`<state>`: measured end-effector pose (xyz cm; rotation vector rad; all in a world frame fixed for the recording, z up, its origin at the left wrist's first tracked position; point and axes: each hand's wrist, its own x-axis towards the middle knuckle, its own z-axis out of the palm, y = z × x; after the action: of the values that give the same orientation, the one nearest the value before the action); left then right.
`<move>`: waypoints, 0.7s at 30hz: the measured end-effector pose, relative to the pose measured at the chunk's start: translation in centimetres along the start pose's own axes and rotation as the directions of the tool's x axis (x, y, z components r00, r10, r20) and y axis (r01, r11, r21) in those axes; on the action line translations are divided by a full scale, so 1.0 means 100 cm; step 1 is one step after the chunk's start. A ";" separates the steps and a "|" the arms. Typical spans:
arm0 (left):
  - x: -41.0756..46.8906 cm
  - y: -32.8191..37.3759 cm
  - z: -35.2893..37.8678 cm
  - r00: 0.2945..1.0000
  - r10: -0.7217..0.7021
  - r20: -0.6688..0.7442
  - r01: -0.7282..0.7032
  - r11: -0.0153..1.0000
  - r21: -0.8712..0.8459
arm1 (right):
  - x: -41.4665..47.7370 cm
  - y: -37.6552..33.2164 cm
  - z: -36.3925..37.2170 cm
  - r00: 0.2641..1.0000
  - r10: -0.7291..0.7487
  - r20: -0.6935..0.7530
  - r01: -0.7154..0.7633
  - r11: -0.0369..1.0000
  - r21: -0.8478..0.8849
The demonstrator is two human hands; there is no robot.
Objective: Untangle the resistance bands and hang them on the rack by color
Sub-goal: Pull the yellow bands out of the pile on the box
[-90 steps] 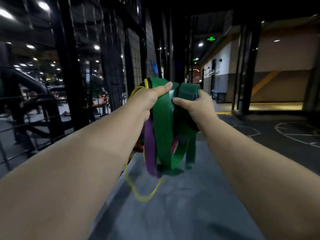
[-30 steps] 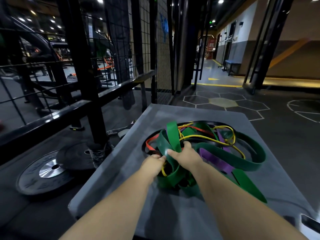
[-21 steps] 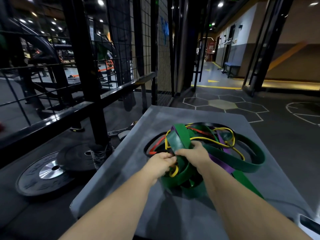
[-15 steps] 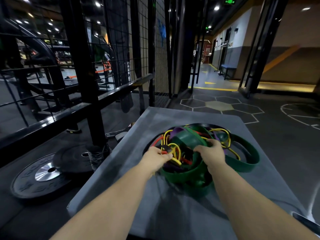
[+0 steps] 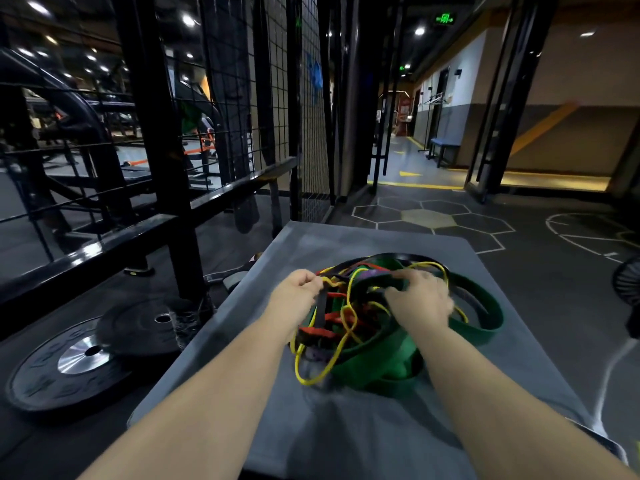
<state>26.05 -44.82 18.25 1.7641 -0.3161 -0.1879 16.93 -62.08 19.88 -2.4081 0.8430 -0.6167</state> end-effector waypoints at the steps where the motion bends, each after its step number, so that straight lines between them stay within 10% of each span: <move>1: -0.002 0.003 0.001 1.000 0.006 0.004 -0.006 1.000 -0.007 | -0.003 -0.009 0.005 0.995 -0.099 0.031 0.097 0.993 0.070; 9: -0.024 0.013 -0.008 0.985 -0.019 0.172 0.048 0.984 -0.170 | -0.011 -0.033 0.066 0.915 -0.032 0.402 -0.063 0.973 0.220; 13: -0.036 0.010 -0.014 0.931 -0.003 0.364 0.050 0.992 -0.119 | -0.017 -0.035 0.072 0.771 0.018 0.637 -0.586 0.415 0.697; 16: -0.037 -0.002 -0.014 0.901 -0.062 0.429 0.064 0.998 0.009 | -0.011 -0.039 0.066 0.752 0.085 0.654 -0.659 0.062 0.750; 21: -0.031 -0.008 -0.012 0.921 -0.234 0.312 0.261 0.964 -0.048 | -0.014 -0.037 0.049 0.811 0.163 0.561 -0.573 0.409 0.710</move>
<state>23.60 -42.60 17.57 1.6820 -0.2983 -0.6516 20.31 -57.08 17.99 -1.2446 0.6271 -0.2093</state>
